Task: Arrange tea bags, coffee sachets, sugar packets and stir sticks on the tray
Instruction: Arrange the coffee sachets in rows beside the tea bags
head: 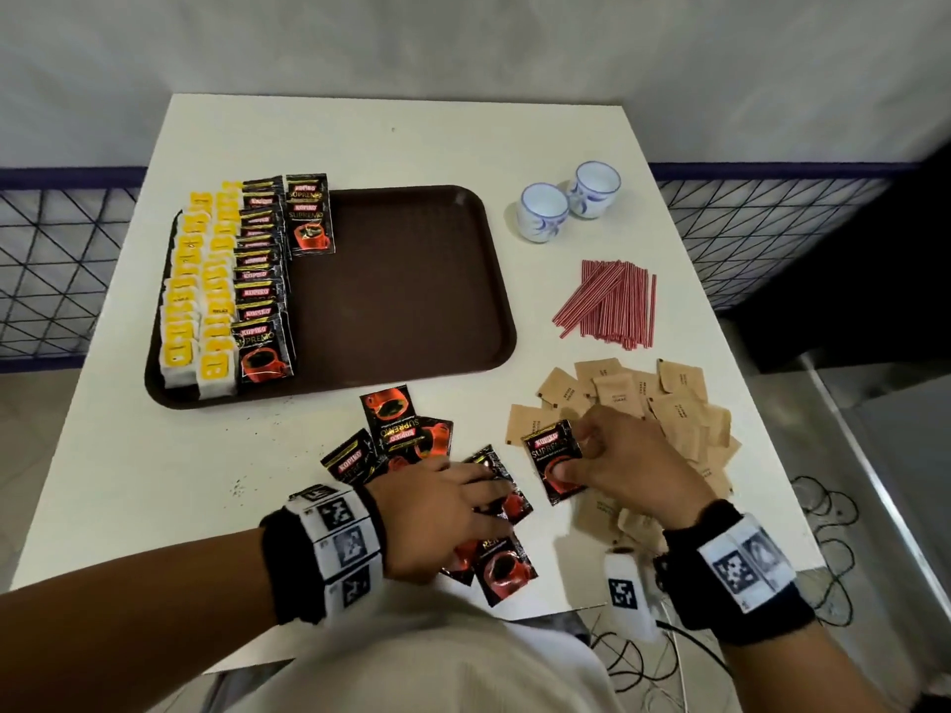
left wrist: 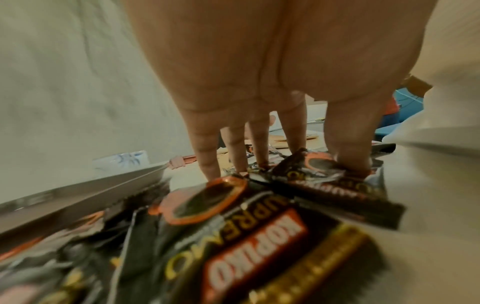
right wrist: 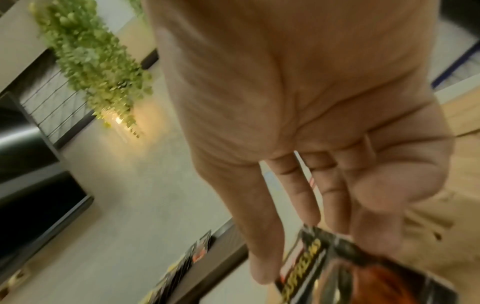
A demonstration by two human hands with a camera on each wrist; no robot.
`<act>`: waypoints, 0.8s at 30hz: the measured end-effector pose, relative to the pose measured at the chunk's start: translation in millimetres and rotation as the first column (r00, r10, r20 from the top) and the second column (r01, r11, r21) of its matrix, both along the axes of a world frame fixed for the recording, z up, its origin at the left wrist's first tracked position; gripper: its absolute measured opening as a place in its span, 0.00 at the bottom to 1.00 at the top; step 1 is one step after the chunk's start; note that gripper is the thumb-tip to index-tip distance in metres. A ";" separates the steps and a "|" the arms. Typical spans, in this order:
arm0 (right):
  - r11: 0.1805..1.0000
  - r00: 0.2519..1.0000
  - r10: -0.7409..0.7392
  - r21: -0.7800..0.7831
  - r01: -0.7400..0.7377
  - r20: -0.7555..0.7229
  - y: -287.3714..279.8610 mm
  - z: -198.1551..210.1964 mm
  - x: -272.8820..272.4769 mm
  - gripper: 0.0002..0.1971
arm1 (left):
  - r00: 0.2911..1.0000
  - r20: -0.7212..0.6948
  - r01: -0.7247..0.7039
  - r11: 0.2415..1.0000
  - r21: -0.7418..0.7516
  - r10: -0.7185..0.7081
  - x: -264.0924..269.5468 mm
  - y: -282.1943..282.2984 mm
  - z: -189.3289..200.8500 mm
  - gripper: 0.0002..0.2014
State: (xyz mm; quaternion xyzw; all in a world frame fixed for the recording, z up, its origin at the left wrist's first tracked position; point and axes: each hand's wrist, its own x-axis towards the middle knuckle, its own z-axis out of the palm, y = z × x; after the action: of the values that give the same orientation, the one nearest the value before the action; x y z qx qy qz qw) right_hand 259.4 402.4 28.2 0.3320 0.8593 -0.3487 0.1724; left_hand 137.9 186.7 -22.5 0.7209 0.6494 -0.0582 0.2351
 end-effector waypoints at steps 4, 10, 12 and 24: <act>0.982 0.997 0.071 0.173 -0.072 0.012 -20.8 -14.3 -8.1 0.28 | 0.997 0.026 -0.071 0.997 0.016 0.071 -4.8 -14.3 4.4 0.30; 0.950 0.996 0.051 0.305 -0.072 0.075 -35.3 -27.8 -10.7 0.34 | 0.877 0.151 -0.474 0.873 0.117 0.456 -20.4 -39.9 20.0 0.36; 0.940 0.997 0.042 0.334 -0.063 0.071 -35.9 -29.1 -9.8 0.35 | 0.811 0.135 -0.583 0.807 0.096 0.569 -31.3 -49.5 22.1 0.40; 0.980 0.991 0.122 0.166 -0.110 -0.063 -35.2 -15.9 -13.4 0.04 | 0.802 0.084 -0.587 0.806 -0.070 0.591 -42.9 -72.3 2.2 0.59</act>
State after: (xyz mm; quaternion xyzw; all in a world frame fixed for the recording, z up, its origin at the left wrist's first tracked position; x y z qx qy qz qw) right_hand 246.0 367.2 12.2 0.2815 0.9084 -0.2788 0.1337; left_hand 95.0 114.3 -20.2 0.4806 0.8270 0.0410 0.2889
